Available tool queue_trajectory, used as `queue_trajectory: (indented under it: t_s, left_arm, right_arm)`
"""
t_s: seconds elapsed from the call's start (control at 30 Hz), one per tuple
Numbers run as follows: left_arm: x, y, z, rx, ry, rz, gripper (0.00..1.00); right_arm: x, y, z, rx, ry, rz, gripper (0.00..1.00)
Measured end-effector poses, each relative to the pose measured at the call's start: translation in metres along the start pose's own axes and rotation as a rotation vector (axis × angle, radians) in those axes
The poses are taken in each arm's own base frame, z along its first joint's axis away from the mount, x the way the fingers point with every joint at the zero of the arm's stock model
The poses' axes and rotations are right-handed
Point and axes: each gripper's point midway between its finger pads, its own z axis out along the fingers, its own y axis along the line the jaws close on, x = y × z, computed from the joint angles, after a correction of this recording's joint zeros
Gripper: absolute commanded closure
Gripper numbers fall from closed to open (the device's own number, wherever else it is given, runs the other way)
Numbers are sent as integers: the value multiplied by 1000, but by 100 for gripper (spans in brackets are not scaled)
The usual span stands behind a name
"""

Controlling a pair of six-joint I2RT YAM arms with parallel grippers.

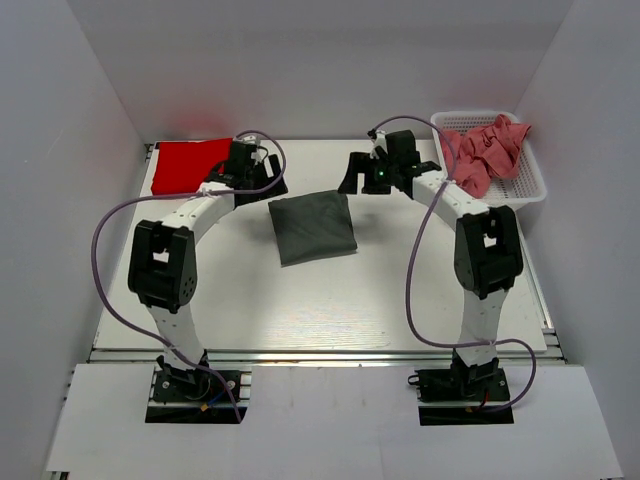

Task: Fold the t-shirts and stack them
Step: Fold the long partially folded tshirt into a neat square

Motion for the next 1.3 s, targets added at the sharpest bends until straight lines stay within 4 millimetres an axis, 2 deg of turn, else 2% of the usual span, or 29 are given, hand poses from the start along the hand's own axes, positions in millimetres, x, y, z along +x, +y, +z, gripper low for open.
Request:
queue_trajectory:
  t_s: [0.1,0.23,0.3,0.37,0.43,0.6,0.63,0.7,0.73,0.8,0.83,0.93,1.0,1.03,1.07,1.2,1.3]
  left_arm:
    - [-3,-16,-2,79,-10,13,0]
    - [3,-19,1,102,11,21,0]
    - [5,-17,2,90,17,21,0]
    - [5,-14,3,76,13,21,6]
    - [6,-11,6,59,13,21,10]
    - [20,0,28,21,52,27,33]
    - [24,2,35,13,70,28,37]
    - [31,6,48,-1,97,33,44]
    - [35,8,53,-6,109,34,47]
    - [44,12,59,-14,134,38,54]
    - [47,13,61,-16,144,38,58]
    - [51,13,63,-14,157,38,74]
    - [50,12,63,-6,154,40,84]
    - [50,11,64,1,152,39,94]
    - [49,10,64,5,150,38,100]
    - [46,6,61,24,144,47,100]
    - [37,-2,53,55,115,54,100]
  right_arm:
    - [-1,23,-7,-70,-20,-23,11]
    - [-2,40,0,-116,-29,-37,11]
    - [-5,41,10,-112,-24,-40,11]
    - [-9,37,24,-98,-24,-43,12]
    - [-12,29,38,-80,-21,-45,20]
    - [-4,11,65,-40,19,-29,24]
    - [-2,7,69,-32,26,-27,31]
    - [6,2,74,-21,47,-23,39]
    - [8,0,75,-20,54,-24,53]
    - [12,0,77,-23,66,-20,67]
    - [13,1,76,-27,71,-20,79]
    - [14,3,76,-42,75,-17,100]
    - [15,4,78,-48,72,-16,100]
    - [16,4,78,-48,71,-15,100]
    - [19,4,78,-48,74,-11,100]
    - [24,2,76,-45,79,-9,100]
    - [24,5,66,-38,67,-13,100]
